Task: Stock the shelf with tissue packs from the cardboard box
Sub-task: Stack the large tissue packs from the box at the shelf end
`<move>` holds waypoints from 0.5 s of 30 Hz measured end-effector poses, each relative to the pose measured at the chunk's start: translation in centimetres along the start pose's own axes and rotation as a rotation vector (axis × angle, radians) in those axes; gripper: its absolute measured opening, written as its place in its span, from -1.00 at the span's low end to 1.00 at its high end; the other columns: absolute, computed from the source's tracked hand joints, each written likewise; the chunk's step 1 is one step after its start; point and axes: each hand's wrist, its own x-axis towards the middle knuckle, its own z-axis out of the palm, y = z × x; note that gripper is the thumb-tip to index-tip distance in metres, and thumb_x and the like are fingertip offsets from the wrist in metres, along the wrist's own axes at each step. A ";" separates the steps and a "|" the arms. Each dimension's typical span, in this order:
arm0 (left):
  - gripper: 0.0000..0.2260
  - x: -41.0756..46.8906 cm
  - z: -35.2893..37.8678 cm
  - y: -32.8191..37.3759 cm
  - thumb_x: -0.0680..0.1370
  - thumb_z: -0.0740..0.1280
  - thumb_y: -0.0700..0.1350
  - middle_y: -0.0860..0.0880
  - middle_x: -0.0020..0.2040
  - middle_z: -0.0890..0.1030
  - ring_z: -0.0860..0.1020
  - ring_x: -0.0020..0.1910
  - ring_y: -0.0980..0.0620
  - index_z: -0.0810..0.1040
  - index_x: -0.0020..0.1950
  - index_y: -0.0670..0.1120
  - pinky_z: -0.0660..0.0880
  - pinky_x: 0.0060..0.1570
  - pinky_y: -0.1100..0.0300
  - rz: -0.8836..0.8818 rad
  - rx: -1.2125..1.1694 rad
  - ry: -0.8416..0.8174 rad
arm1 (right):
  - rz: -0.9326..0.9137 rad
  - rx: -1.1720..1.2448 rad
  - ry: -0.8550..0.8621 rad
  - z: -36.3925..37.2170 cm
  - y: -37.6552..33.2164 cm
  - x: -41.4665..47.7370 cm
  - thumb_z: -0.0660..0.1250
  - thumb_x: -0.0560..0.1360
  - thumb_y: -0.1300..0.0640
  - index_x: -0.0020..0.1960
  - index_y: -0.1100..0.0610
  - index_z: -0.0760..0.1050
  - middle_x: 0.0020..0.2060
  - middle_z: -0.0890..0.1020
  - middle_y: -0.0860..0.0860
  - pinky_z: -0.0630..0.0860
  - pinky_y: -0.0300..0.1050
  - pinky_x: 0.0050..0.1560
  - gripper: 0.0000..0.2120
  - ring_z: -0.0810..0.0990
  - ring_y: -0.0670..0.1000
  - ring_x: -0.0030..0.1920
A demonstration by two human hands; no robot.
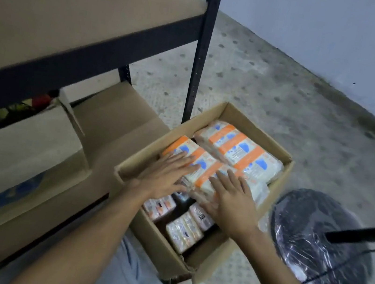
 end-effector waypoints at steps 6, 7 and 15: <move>-0.35 1.8 1.8 -1.0 0.54 0.20 0.26 0.11 0.59 -0.11 -0.16 0.56 0.06 0.00 0.55 0.18 -0.14 0.53 0.02 0.052 -0.024 0.027 | -0.063 -0.058 0.060 1.6 2.1 0.5 0.53 0.18 -0.25 0.24 0.08 0.52 0.25 0.56 0.08 0.16 0.12 0.31 -0.27 0.47 0.23 0.32; -0.34 2.0 1.8 -1.1 0.54 0.18 0.28 0.12 0.58 -0.13 -0.19 0.55 0.06 -0.02 0.56 0.19 -0.15 0.53 0.02 0.063 -0.020 0.022 | -0.068 -0.064 0.076 1.7 2.3 0.6 0.52 0.18 -0.26 0.24 0.08 0.52 0.26 0.55 0.11 0.16 0.12 0.31 -0.27 0.46 0.24 0.32; -0.45 3.0 2.0 -1.2 0.56 0.05 0.25 0.12 0.58 0.01 -0.10 0.56 0.06 0.08 0.54 0.19 -0.10 0.53 -0.02 0.048 -0.048 0.074 | -0.057 -0.007 0.061 2.5 3.3 1.3 0.47 0.30 -0.21 0.24 0.05 0.51 0.23 0.57 0.06 0.27 0.16 0.33 -0.41 0.49 0.19 0.29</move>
